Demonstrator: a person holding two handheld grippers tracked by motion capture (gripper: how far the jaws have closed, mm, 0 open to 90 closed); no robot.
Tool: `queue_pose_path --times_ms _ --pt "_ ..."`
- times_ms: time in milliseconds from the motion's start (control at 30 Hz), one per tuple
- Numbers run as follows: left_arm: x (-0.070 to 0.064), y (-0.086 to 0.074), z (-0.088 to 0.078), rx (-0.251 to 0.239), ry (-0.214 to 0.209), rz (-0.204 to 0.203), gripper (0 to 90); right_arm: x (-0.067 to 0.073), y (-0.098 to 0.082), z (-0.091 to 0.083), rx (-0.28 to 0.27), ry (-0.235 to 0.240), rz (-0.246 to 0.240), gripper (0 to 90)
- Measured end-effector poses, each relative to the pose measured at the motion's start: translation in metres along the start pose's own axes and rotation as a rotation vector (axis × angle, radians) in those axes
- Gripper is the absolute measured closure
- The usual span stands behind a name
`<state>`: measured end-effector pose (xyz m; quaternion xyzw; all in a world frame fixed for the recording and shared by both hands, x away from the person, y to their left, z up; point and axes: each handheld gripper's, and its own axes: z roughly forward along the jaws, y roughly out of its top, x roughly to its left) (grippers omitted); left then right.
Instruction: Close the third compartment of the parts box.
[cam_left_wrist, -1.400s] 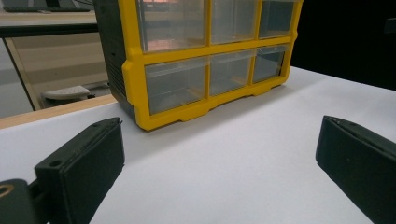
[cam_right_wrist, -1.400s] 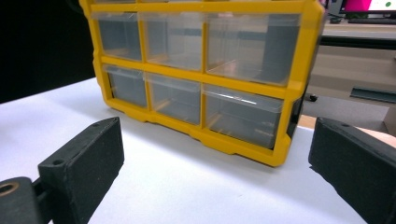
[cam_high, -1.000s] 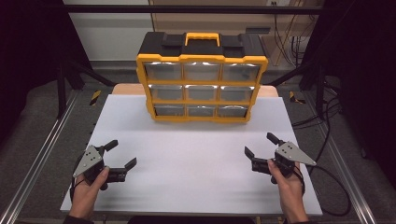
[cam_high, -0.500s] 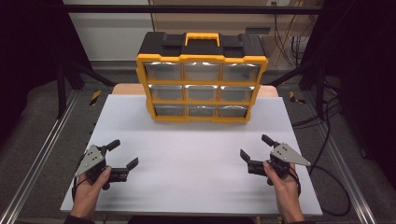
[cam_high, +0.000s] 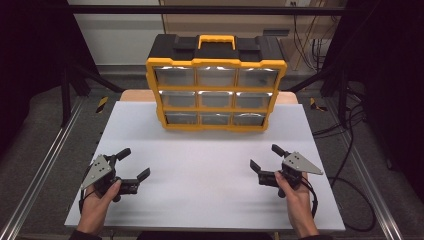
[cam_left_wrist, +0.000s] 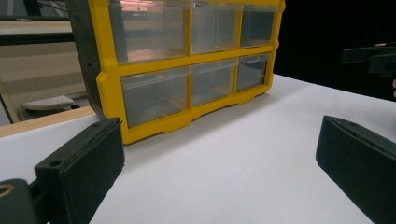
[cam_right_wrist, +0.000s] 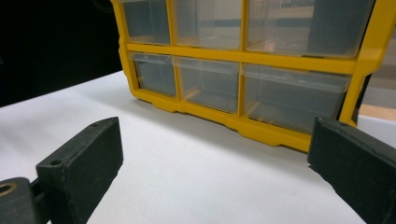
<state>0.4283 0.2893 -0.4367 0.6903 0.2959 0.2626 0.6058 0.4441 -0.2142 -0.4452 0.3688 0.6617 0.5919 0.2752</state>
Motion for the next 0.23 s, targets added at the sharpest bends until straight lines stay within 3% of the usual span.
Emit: queue_pose_path --times_ms 133,233 --pt "0.0 -0.0012 0.0008 0.011 0.0 0.004 1.0 0.0012 -0.0037 0.0102 0.002 0.024 0.037 4.4" --pt "0.0001 -0.0004 0.0002 0.006 -0.004 -0.006 1.0 0.003 -0.0062 0.0124 0.031 0.035 0.017 4.6"
